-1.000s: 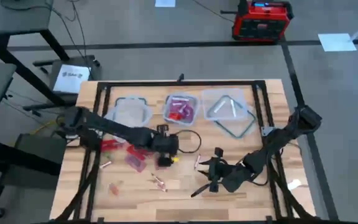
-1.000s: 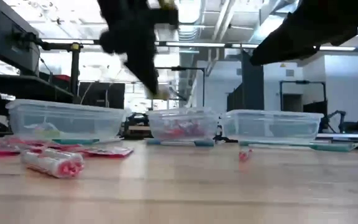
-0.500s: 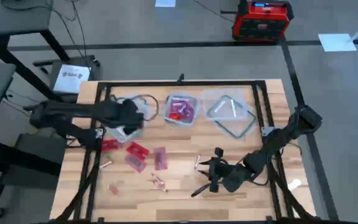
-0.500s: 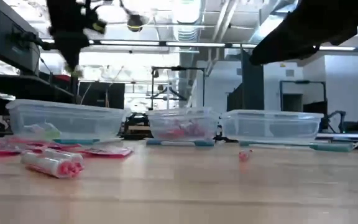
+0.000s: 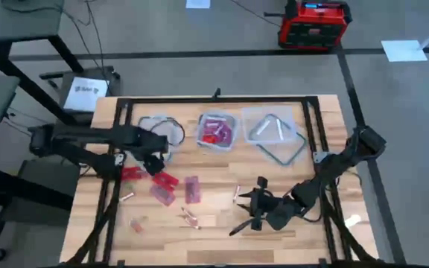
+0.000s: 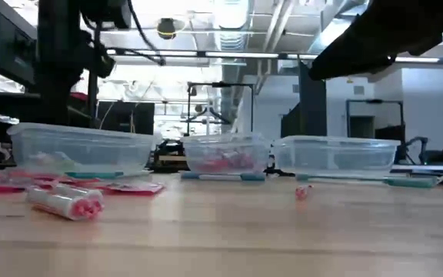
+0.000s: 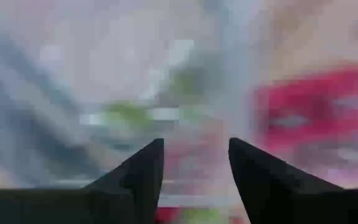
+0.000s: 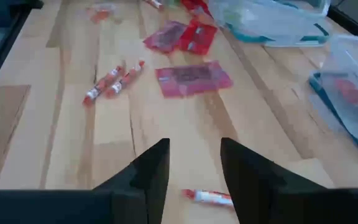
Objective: Sort candy
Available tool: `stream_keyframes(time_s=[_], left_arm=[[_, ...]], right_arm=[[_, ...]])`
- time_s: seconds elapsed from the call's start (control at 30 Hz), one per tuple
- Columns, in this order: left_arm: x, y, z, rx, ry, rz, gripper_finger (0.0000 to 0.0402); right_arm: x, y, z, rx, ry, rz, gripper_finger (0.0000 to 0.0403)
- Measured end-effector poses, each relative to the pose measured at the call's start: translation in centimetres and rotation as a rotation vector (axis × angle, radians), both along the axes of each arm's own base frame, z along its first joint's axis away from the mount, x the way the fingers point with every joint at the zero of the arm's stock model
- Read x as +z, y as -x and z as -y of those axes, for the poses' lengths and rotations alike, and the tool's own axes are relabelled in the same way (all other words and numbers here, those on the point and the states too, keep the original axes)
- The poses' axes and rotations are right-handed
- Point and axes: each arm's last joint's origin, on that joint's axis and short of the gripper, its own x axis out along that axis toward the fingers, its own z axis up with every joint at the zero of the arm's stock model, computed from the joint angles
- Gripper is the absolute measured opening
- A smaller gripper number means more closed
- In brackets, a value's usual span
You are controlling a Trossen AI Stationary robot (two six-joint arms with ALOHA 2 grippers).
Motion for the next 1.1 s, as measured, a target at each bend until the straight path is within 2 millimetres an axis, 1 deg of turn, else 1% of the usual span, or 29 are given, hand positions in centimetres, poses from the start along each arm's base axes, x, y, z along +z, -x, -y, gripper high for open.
stream_keyframes(time_s=[0.13,0.23,0.3,0.4,0.5,0.57,0.63,0.77,0.93,1.03,1.1], left_arm=[[0.8,-0.1,4.2,-0.046,0.051,0.054,0.0167],[0.6,0.9,7.0,-0.059,0.079,0.028,0.0166],[-0.1,1.7,8.5,-0.101,0.086,-0.034,0.0166],[-1.4,3.0,10.5,-0.259,0.073,-0.131,0.0166],[-2.7,3.6,11.9,-0.396,0.043,-0.202,0.0166],[-3.5,3.7,12.5,-0.449,0.006,-0.246,0.0166],[-4.2,3.8,12.7,-0.460,-0.036,-0.310,0.0166],[-5.9,3.5,12.9,-0.471,-0.128,-0.448,0.0166],[-7.8,3.2,13.2,-0.542,-0.194,-0.584,0.0166],[-8.5,3.1,13.1,-0.551,-0.236,-0.603,0.0164],[-9.1,3.6,12.6,-0.535,-0.244,-0.616,0.0159]], right_arm=[[0.0,0.0,0.0,0.001,0.001,-0.001,0.0132],[0.0,0.0,0.0,0.001,0.001,-0.001,0.0132],[0.0,0.0,0.0,0.001,0.001,-0.002,0.0132],[0.0,0.0,0.0,0.001,0.000,-0.001,0.0132],[0.0,0.0,0.0,0.001,0.001,-0.002,0.0132],[0.0,0.0,0.0,0.001,0.000,-0.001,0.0132],[0.0,0.0,0.0,0.001,0.001,-0.002,0.0132],[0.0,0.0,0.0,0.001,0.000,-0.002,0.0132],[0.0,0.0,0.0,0.001,0.001,-0.002,0.0132],[0.0,0.0,0.0,0.001,0.000,-0.002,0.0132],[0.0,0.0,0.0,0.001,0.001,-0.002,0.0132]])
